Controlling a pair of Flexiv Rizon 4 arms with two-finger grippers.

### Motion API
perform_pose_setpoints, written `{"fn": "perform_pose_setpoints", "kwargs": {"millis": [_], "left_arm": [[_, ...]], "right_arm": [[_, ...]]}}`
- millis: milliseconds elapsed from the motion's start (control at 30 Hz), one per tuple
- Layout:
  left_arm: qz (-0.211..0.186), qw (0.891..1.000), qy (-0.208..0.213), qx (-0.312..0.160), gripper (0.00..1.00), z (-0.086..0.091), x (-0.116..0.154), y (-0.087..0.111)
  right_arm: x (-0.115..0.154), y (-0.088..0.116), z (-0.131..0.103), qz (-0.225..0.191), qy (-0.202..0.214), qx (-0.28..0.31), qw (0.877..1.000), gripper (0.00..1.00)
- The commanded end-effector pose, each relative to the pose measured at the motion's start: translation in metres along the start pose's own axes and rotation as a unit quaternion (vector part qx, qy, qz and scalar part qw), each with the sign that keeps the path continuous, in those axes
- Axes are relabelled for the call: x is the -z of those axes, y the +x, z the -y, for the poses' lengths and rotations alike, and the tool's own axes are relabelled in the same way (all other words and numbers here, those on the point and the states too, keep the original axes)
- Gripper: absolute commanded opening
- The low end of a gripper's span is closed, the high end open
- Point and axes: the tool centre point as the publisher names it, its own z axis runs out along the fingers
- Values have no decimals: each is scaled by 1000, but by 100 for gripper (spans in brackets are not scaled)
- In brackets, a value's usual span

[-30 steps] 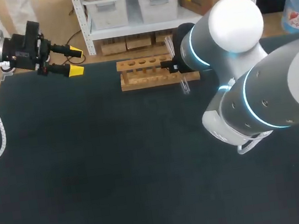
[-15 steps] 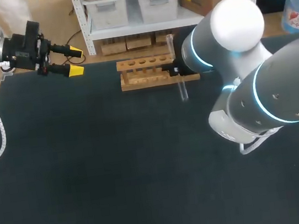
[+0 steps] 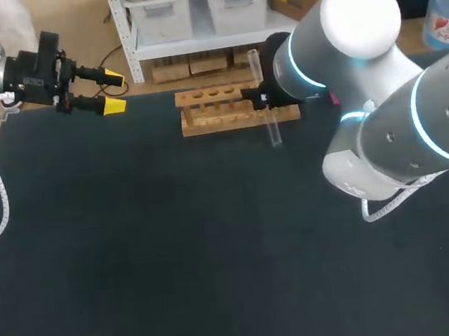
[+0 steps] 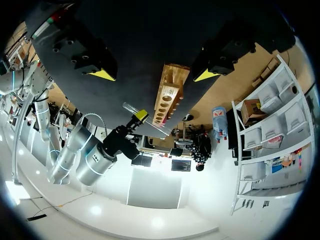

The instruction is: Grasp the test tube, adjust it, and insert it.

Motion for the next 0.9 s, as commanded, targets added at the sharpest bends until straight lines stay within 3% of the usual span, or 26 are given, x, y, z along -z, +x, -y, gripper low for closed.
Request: {"fn": "perform_pose_setpoints", "kwargs": {"millis": [33,900], "left_arm": [[1,1000,-1,-1,100,1,0,1],[1,1000,-1,-1,100,1,0,1]], "right_arm": [[2,-5,-1,-38,0,0,999,0],[-12,2,4,-108,-19,-2,994,0]]}}
